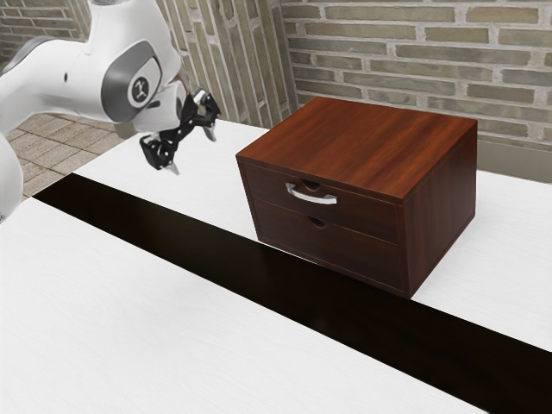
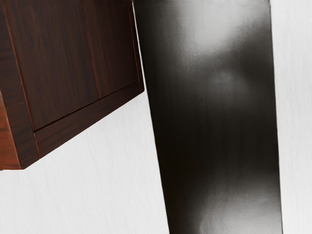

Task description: Pull the drawer handle with one arm to open the drawer

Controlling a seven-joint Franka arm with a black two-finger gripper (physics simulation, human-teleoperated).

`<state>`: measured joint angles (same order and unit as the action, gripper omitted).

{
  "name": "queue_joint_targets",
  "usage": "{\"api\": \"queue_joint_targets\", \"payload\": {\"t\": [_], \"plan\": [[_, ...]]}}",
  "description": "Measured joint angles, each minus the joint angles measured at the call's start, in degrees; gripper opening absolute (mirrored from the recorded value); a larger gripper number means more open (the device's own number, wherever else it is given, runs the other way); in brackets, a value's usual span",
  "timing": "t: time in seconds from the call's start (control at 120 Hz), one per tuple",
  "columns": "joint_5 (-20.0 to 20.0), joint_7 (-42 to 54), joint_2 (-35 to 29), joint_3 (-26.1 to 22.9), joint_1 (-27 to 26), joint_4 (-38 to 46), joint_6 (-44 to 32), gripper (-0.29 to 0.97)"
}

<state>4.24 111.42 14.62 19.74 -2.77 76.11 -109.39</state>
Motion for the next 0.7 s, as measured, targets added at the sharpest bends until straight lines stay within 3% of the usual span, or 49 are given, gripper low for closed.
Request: {"api": "queue_joint_targets", "payload": {"t": [0.7], "plan": [[-0.1,-3.8,-0.9,-0.1,-5.5,1.4,2.1,0.68]]}}
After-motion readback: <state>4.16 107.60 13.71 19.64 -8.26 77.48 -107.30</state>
